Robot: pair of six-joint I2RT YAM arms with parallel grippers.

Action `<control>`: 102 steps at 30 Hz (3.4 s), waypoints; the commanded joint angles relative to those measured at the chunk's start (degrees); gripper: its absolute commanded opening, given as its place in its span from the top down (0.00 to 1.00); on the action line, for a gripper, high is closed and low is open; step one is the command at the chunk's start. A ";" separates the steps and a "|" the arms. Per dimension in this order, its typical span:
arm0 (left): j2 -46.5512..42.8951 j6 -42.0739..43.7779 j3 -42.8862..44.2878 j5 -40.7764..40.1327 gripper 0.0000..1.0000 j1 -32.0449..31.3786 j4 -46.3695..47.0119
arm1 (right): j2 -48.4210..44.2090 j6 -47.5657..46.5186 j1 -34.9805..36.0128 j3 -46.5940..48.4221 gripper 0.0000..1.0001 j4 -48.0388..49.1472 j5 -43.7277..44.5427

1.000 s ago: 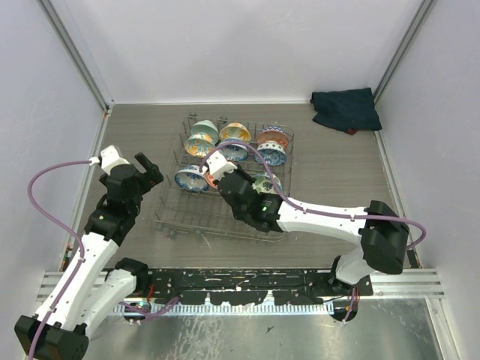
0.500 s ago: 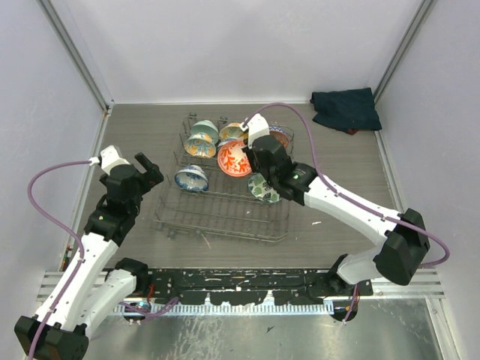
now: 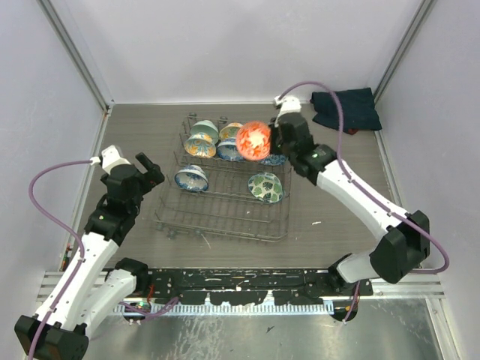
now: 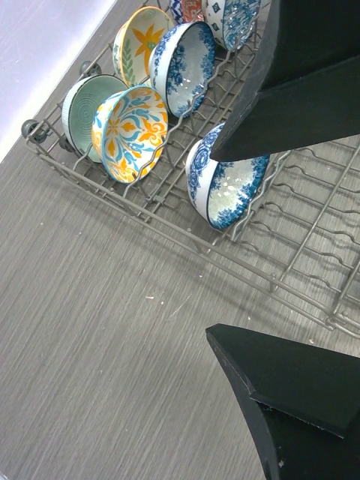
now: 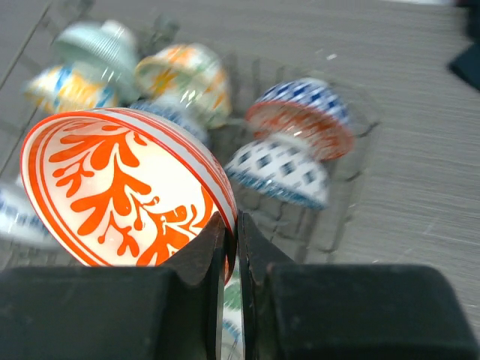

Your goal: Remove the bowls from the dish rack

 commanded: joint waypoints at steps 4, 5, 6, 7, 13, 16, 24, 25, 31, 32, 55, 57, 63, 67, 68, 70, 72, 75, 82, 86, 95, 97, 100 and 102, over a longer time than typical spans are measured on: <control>1.25 -0.78 0.28 2.21 0.02 0.31 1.73 | -0.34 11.72 -16.68 7.62 0.99 3.34 -2.60; 1.43 -0.76 0.42 2.36 0.02 0.30 1.71 | -0.01 12.89 -19.02 7.53 0.99 3.38 -3.29; 1.60 -0.79 0.44 2.40 0.02 0.29 1.75 | 0.46 14.52 -21.17 7.37 0.99 3.62 -5.72; 1.72 -0.82 0.44 2.43 0.02 0.28 1.87 | 1.03 15.88 -23.63 7.24 0.99 4.07 -7.15; 2.18 -1.09 0.51 3.02 0.02 0.28 2.39 | 7.65 21.93 -35.84 7.38 0.99 6.69 -17.76; 2.32 -1.18 0.51 3.11 0.02 0.29 2.55 | 12.54 22.67 -38.84 9.53 0.99 6.10 -20.65; 3.21 -1.78 0.51 3.93 0.02 0.27 3.33 | 26.54 21.86 -40.45 20.80 0.99 0.23 -22.36; 3.43 -1.81 0.51 3.91 0.02 0.30 3.41 | 27.81 22.11 -40.62 22.04 0.99 -0.06 -22.61; 3.66 -1.71 0.49 3.95 0.02 0.30 3.45 | 35.95 22.50 -40.82 30.54 0.99 -3.62 -23.39; 3.54 -1.71 0.45 3.96 0.02 0.29 3.47 | 37.00 22.59 -40.82 31.36 0.99 -3.82 -23.59; 4.21 -1.97 0.00 4.12 0.02 0.31 4.60 | 46.60 22.97 -40.92 33.32 0.92 -3.96 -24.29; 4.20 -2.06 0.00 4.14 0.02 0.27 4.59 | 46.59 23.03 -40.92 33.16 0.87 -3.79 -24.49; 4.21 -2.06 0.00 4.09 0.02 0.30 4.62 | 45.41 24.26 -41.20 30.77 0.68 -1.11 -25.03; 4.08 -2.06 0.09 4.12 0.02 0.31 4.37 | 44.24 24.89 -41.24 29.36 0.59 0.51 -25.03; 3.96 -2.06 0.09 4.11 0.02 0.29 4.27 | 43.84 24.90 -41.25 29.16 0.56 0.60 -24.99; 3.64 -2.02 0.18 3.80 0.02 0.31 3.89 | 42.64 25.13 -41.31 28.14 0.51 1.40 -24.51; 2.95 -1.85 0.18 3.43 0.02 0.31 3.62 | 40.89 25.29 -41.35 26.35 0.47 2.92 -24.07; 1.77 -1.62 0.29 2.79 0.02 0.27 2.95 | 37.99 25.60 -41.61 23.83 0.42 5.07 -24.02; 0.58 -1.45 0.63 3.57 0.02 0.30 2.24 | 32.82 25.69 -41.80 22.00 0.34 6.75 -25.64; 0.95 -1.39 1.99 5.24 0.02 0.31 1.69 | 28.14 25.35 -41.81 19.86 0.33 6.85 -26.61; 1.13 -2.68 1.78 12.08 0.02 0.21 5.03 | 12.10 20.68 -40.53 7.40 0.30 14.23 -30.50; 2.03 -2.47 2.51 13.21 0.02 0.20 5.15 | 8.15 18.94 -38.82 5.83 0.29 15.44 -29.94; 2.81 -1.18 3.87 15.25 0.02 0.11 4.95 | 3.45 14.28 -34.02 5.43 0.28 14.86 -26.12; 3.19 -0.35 5.46 17.63 0.02 -0.01 4.11 | 1.85 12.09 -31.36 6.79 0.27 13.39 -24.00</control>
